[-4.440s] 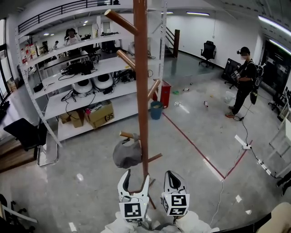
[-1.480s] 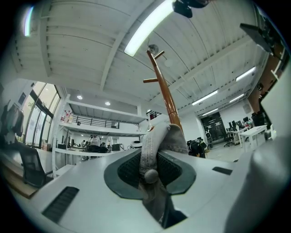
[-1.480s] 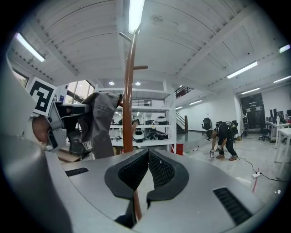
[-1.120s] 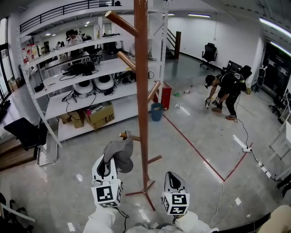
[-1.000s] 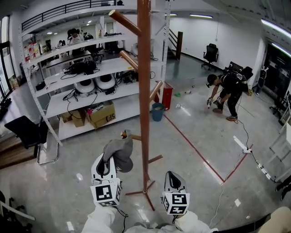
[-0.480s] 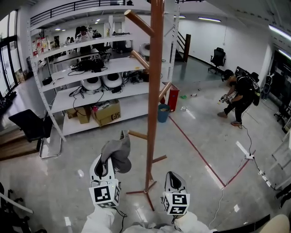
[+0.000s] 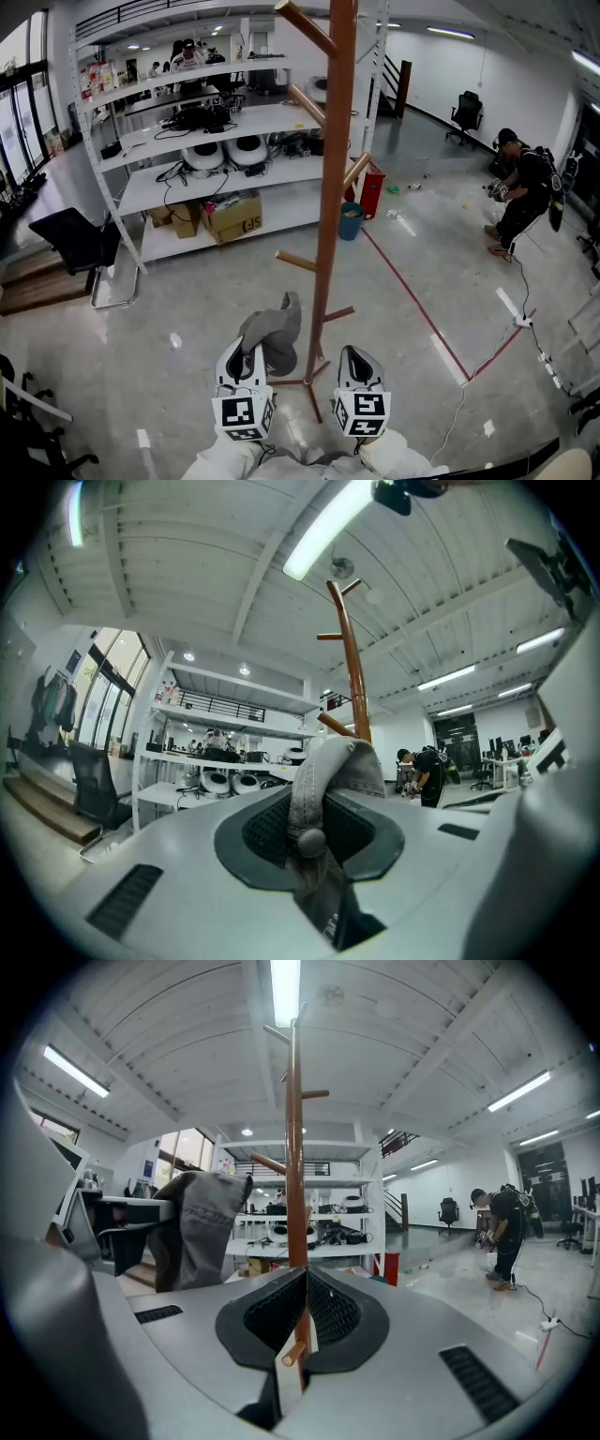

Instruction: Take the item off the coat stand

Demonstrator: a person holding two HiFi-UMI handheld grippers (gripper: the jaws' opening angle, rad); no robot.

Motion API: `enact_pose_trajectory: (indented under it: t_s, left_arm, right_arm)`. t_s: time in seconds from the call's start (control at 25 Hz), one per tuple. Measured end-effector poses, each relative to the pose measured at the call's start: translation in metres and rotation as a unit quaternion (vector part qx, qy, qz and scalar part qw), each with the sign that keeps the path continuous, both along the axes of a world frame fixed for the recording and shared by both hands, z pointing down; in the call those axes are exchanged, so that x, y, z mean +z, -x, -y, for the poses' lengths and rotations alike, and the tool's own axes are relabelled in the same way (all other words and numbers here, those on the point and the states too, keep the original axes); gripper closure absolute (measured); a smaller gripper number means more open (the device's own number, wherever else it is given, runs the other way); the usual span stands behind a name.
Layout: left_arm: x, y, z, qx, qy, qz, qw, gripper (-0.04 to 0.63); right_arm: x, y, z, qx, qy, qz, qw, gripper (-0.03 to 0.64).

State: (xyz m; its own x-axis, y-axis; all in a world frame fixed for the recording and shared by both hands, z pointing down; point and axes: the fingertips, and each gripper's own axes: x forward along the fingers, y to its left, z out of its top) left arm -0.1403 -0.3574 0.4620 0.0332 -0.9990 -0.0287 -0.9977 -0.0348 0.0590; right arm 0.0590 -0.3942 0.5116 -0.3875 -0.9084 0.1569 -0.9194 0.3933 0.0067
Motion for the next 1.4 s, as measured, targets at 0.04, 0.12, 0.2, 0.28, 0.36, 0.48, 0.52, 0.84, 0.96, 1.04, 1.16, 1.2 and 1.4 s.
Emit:
enact_pose_trajectory:
  t_s: [0.04,0.12,0.2,0.28,0.36,0.48,0.52,0.84,0.96,1.04,1.16,1.2,1.4]
  left_arm:
    - [0.003,-0.007,-0.001,0.005,0.004,-0.002,1.0000,0.531]
    - [0.008,-0.019,0.000,0.016,0.011,-0.005,0.9998,0.530]
    - [0.013,-0.031,0.001,0.026,0.017,-0.007,0.9995,0.529]
    - [0.018,-0.042,0.004,0.037,0.023,-0.011,0.9990,0.529]
    - [0.025,-0.054,0.004,0.046,0.030,-0.016,0.9983,0.529]
    - [0.032,-0.069,0.002,0.059,0.041,-0.026,0.9971,0.530]
    - [0.034,-0.073,0.001,0.063,0.044,-0.029,0.9967,0.529]
    - [0.028,-0.090,-0.010,0.065,0.042,-0.031,0.9965,0.530]
    - [0.025,-0.092,-0.011,0.069,0.041,-0.032,0.9963,0.530]
    - [0.023,-0.092,-0.012,0.071,0.039,-0.032,0.9962,0.530]
    - [0.020,-0.089,-0.021,0.075,0.036,-0.033,0.9960,0.529]
    - [0.019,-0.088,-0.025,0.075,0.035,-0.034,0.9960,0.529]
    - [0.018,-0.077,-0.046,0.081,0.033,-0.028,0.9958,0.530]
  right_arm:
    - [0.000,0.000,-0.001,-0.002,0.001,0.000,1.000,0.606]
    - [0.001,0.000,-0.004,-0.004,0.001,-0.001,1.000,0.606]
    - [0.002,-0.001,-0.006,-0.005,0.002,-0.001,1.000,0.606]
    - [0.003,-0.003,-0.008,-0.005,0.002,-0.002,1.000,0.606]
    - [0.003,-0.007,-0.010,-0.003,0.000,-0.001,1.000,0.606]
    - [0.003,-0.013,-0.015,-0.001,0.001,-0.002,1.000,0.606]
    - [0.004,-0.015,-0.017,-0.001,0.002,-0.003,1.000,0.606]
    - [0.007,-0.031,-0.028,0.001,0.003,-0.014,1.000,0.606]
    - [0.006,-0.026,-0.033,-0.004,0.003,-0.012,1.000,0.606]
    - [0.006,-0.023,-0.036,-0.007,0.000,-0.016,1.000,0.606]
    - [0.004,-0.020,-0.043,-0.003,-0.004,-0.019,1.000,0.606]
    - [0.002,-0.019,-0.046,-0.001,-0.006,-0.018,1.000,0.606]
    - [-0.005,0.001,-0.066,0.005,-0.018,-0.016,1.000,0.606]
